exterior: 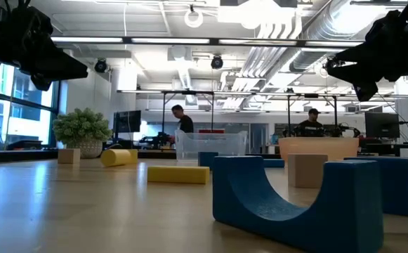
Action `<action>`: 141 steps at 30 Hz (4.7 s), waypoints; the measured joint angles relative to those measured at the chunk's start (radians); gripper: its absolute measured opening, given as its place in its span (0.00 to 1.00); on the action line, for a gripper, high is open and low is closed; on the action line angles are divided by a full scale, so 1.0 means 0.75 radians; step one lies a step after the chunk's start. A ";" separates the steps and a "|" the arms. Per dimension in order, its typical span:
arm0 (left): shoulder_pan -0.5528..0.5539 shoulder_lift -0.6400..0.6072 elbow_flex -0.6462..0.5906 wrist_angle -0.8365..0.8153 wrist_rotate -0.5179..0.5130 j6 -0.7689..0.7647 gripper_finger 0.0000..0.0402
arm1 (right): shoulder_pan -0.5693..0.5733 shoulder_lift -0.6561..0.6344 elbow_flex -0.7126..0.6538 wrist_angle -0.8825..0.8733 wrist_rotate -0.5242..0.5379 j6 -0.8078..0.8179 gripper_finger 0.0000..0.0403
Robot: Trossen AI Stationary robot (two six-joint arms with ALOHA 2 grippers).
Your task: Sort & place blocks by color
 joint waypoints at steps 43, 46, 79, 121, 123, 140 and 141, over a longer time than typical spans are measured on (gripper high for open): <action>0.000 0.000 0.000 0.000 -0.001 0.023 0.24 | 0.000 0.001 0.204 -0.002 0.441 -0.069 0.55; 0.000 0.000 0.000 0.000 -0.002 0.168 0.24 | 0.000 0.001 0.279 -0.001 0.518 -0.081 0.55; 0.000 0.000 0.000 0.001 0.000 0.301 0.24 | -0.220 1.136 1.159 -0.876 0.331 -0.068 0.55; -0.001 0.000 0.000 0.010 0.005 -0.152 0.24 | -0.503 2.061 1.159 -0.529 -0.280 -0.755 0.55; -0.001 0.000 0.000 0.010 0.005 -0.152 0.24 | -0.514 2.087 1.159 -0.526 -0.287 -0.770 0.55; -0.001 0.000 0.000 0.009 0.005 -0.156 0.24 | -0.539 2.256 1.157 -0.487 -0.261 -0.808 0.55; 0.000 0.000 0.000 0.009 0.005 -0.156 0.24 | -0.539 2.259 1.157 -0.479 -0.261 -0.802 0.55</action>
